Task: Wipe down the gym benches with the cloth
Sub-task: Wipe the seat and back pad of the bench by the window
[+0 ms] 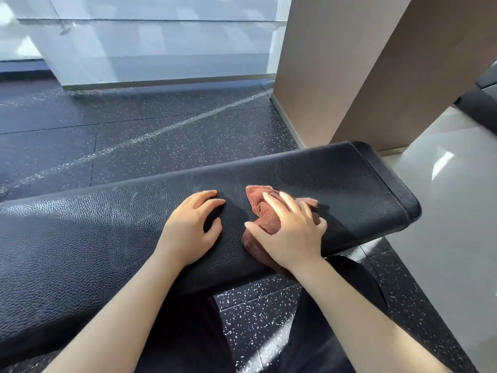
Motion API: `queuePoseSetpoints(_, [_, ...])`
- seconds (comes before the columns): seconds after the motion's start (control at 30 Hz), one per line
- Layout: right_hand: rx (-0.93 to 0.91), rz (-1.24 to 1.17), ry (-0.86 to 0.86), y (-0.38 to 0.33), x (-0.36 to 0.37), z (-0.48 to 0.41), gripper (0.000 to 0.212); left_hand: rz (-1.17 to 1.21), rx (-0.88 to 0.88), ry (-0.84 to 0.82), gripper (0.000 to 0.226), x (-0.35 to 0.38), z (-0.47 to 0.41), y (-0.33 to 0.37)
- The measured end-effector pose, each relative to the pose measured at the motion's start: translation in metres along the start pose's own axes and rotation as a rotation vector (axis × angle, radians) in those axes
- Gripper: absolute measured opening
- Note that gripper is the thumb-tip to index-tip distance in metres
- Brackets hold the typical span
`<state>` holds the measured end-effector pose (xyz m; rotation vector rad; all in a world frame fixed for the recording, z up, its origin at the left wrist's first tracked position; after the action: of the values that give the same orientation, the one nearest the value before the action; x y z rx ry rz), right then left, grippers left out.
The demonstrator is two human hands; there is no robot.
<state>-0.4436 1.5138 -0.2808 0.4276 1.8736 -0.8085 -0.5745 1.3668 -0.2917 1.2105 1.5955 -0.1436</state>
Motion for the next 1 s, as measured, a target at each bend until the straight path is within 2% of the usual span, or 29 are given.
queuePoseSetpoints(0.27, [0.016, -0.037, 0.01, -0.003, 0.004, -0.006, 0.064, -0.011, -0.006, -0.007, 0.041, 0.0, -0.001, 0.0])
queuePoseSetpoints(0.47, [-0.03, -0.019, 0.076, 0.0, 0.001, 0.008, 0.075, -0.002, -0.001, 0.017, 0.04, 0.0, -0.001, 0.001])
queuePoseSetpoints(0.67, [-0.037, -0.091, 0.21, -0.002, 0.0, 0.012, 0.049, -0.001, -0.019, -0.01, 0.039, 0.0, -0.002, 0.003])
queuePoseSetpoints(0.73, [-0.018, -0.109, 0.168, -0.003, -0.001, 0.012, 0.045, -0.003, -0.05, -0.076, 0.039, 0.0, -0.003, 0.002])
queuePoseSetpoints(0.87, [0.055, -0.131, -0.046, -0.008, -0.014, 0.012, 0.04, -0.009, -0.113, -0.277, 0.045, -0.01, -0.001, 0.01])
queuePoseSetpoints(1.0, [0.175, -0.13, -0.213, -0.018, -0.071, 0.026, 0.045, -0.004, -0.171, -0.394, 0.045, -0.061, -0.006, 0.048])
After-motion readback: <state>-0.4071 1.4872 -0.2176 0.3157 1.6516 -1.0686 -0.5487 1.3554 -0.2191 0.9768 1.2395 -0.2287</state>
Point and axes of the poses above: each hand's wrist, its own z-axis away from the middle knuckle, its own x-axis out of the palm, y = z × x, the point moved 6 cm from there along -z, towards the middle knuckle, and after that the axes turned 14 degrees about y, right-handed, at the moved point
